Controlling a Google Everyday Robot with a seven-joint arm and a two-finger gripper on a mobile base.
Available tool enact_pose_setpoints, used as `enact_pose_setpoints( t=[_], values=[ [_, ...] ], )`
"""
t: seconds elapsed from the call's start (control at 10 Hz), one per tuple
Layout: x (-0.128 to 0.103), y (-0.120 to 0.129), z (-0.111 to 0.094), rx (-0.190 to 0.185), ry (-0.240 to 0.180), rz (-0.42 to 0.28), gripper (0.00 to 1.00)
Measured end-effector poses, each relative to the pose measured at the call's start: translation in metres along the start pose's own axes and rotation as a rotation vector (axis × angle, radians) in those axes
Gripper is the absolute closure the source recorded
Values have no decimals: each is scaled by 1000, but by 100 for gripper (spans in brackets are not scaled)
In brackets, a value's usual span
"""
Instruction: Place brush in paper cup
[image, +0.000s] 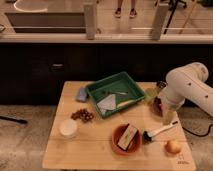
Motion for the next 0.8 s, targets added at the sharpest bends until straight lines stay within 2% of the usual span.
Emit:
enact_pose_setpoints(
  t=[0.4,0.8],
  values=[
    [0,1,1,3,1,-7,16],
    [-1,14,20,17,-2,-157,16]
  ],
)
